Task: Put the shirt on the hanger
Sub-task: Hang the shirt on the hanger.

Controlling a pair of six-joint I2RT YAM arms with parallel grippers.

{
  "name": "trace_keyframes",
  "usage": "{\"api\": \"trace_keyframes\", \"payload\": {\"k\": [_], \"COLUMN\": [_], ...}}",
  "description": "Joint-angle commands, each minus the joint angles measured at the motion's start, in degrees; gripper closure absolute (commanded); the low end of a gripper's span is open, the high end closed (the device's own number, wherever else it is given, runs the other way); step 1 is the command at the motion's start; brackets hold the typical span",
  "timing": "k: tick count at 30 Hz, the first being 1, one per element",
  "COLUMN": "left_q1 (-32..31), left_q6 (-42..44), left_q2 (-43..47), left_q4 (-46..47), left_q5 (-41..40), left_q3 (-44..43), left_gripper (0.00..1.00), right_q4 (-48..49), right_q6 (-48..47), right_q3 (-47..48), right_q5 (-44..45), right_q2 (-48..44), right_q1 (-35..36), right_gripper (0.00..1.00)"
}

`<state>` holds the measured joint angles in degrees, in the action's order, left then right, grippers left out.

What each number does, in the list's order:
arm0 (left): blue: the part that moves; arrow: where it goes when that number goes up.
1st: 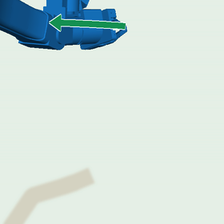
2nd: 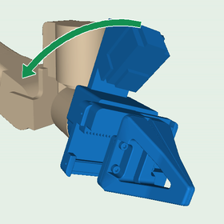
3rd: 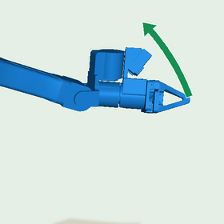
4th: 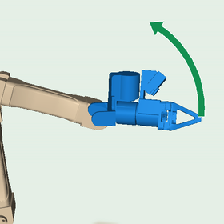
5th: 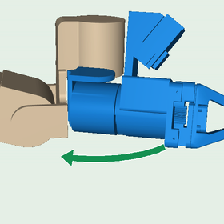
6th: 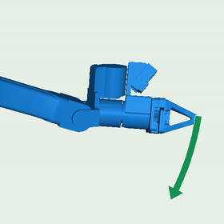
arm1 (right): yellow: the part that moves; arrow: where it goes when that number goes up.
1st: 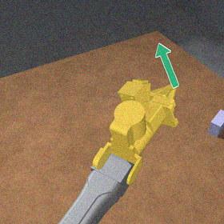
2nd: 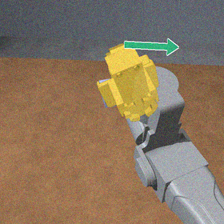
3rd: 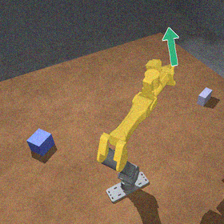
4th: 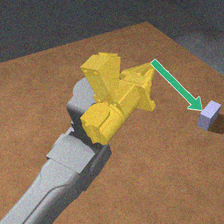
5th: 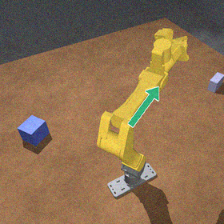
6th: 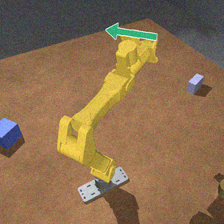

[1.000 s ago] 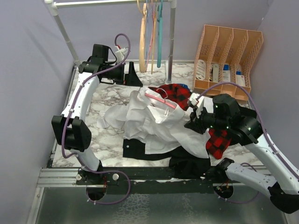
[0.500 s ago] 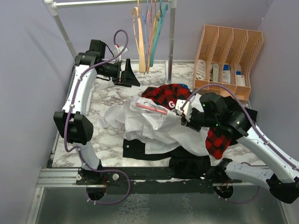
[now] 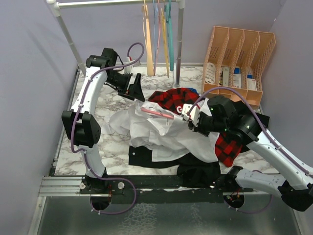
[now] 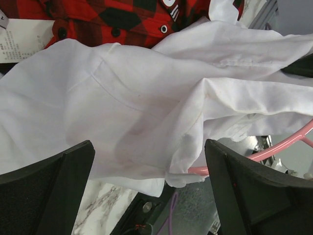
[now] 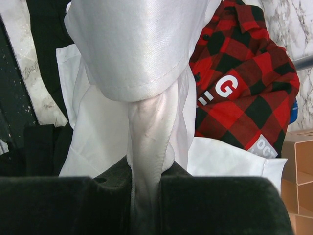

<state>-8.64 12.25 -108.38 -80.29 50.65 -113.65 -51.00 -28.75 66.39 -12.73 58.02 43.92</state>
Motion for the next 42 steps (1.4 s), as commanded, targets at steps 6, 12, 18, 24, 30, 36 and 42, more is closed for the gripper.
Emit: {"api": "trace_keyframes", "payload": {"k": [6, 12, 18, 24, 30, 36, 42], "left_q1": [-6.26, -7.94, -7.89, -7.88, -7.92, -8.14, -8.20], "left_q6": [1.12, 1.99, 2.27, 2.27, 1.32, 1.76, 1.72], "left_q2": [-0.45, 0.51, 1.66, 2.02, 2.69, 5.98, 9.74], "left_q4": [-0.08, -1.23, -1.36, -1.36, -1.36, -1.20, -0.74], "left_q5": [-0.77, -1.52, -3.44, -4.46, -4.92, -9.05, -10.44], "left_q3": [-2.27, -1.01, -0.79, -1.20, -5.00, -14.27, -16.13], "left_gripper": [0.38, 0.43, 0.61, 0.90, 1.00, 1.00, 1.00], "right_q4": [3.36, 3.66, 3.59, 3.76, 4.13, 3.56, 5.51], "right_q6": [0.53, 0.36, 0.38, 0.56, 0.92, 5.08, 12.22], "right_q3": [1.43, 0.69, 0.11, -0.04, -0.58, -1.10, 0.30], "right_q5": [-0.45, 0.89, 1.64, 1.84, 5.21, 7.34, 9.26], "right_q2": [0.01, -0.39, -1.17, -1.38, -1.38, 0.00, 4.21], "right_q1": [0.81, 0.99, 1.02, 1.07, 1.04, 1.01, 1.04], "right_gripper": [0.99, 0.99, 0.99, 0.99, 0.99, 0.99, 0.99]}}
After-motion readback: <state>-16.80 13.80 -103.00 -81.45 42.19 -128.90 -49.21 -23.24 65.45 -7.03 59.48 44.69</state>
